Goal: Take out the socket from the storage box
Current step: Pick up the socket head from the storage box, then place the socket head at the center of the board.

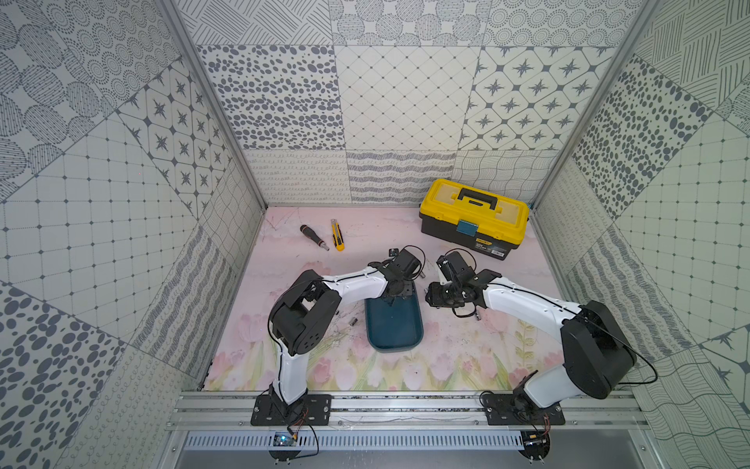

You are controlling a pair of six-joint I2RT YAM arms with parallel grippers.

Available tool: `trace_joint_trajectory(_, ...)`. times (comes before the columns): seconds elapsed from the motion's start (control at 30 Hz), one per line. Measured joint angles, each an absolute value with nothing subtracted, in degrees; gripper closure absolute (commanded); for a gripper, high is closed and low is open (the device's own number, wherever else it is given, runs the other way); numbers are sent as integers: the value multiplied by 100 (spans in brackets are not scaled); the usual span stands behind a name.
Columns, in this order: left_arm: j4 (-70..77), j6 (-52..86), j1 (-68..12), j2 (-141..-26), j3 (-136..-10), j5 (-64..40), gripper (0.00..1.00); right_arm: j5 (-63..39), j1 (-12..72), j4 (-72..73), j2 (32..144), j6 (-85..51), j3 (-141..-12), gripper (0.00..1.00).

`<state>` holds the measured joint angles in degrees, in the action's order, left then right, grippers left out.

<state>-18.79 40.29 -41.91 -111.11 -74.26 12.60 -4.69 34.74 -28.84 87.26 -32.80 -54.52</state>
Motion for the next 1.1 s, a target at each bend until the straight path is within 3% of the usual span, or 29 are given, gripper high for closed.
trace_joint_trajectory(0.33, -2062, 4032, -4051, -10077, -7258, 1033, 78, -467, 3474, -2884, 8702, -3264, -5448, 55)
trace_joint_trajectory(0.67, -2502, 4032, -2836, -8993, -6853, 910, 78, -469, 3474, -2853, 8543, -3258, -5441, 55)
trace_joint_trajectory(1.1, -2700, 4099, -1918, -9247, -6287, 773, 78, -443, 3474, -3030, 8162, -3081, -5443, 54)
